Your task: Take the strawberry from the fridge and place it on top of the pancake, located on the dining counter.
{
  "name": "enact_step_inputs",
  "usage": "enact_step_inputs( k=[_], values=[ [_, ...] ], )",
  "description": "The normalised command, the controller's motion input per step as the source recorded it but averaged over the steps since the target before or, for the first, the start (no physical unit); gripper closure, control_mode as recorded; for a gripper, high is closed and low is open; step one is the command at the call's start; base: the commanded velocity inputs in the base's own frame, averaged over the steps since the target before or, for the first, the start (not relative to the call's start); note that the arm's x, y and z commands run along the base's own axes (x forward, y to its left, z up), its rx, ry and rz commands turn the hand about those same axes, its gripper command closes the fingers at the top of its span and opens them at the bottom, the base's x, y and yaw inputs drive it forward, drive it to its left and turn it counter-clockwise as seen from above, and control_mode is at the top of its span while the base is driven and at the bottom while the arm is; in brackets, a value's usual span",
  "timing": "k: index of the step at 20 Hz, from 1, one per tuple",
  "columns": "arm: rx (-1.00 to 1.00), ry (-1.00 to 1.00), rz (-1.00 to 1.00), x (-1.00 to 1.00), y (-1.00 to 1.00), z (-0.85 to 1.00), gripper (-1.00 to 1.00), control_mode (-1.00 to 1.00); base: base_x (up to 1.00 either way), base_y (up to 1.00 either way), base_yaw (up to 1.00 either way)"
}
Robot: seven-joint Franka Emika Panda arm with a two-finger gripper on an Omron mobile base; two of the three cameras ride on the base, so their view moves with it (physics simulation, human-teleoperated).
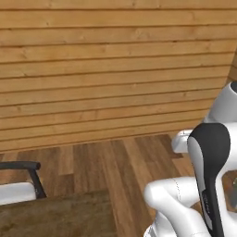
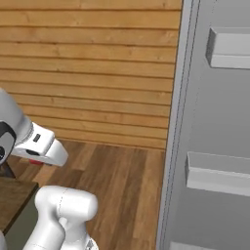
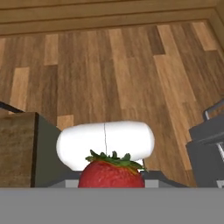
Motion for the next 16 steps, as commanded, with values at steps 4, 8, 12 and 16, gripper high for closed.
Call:
enact_step_inputs(
  k=[4, 8, 12, 16],
  values=[
    [0.00, 0.00, 0.00, 0.00, 0.00, 0.00, 1.00, 1.00, 1.00, 0.46, -0.06],
    [0.00, 0.00, 0.00, 0.00, 0.00, 0.00, 1.00, 1.00, 1.00, 0.20, 0.00],
    [0.00, 0.00, 0.00, 0.00, 0.00, 0.00, 1.00, 1.00, 1.00, 0.47, -0.03],
    [0.00, 0.00, 0.00, 0.00, 0.00, 0.00, 1.00, 1.00, 1.00, 0.52, 0.00]
  ],
)
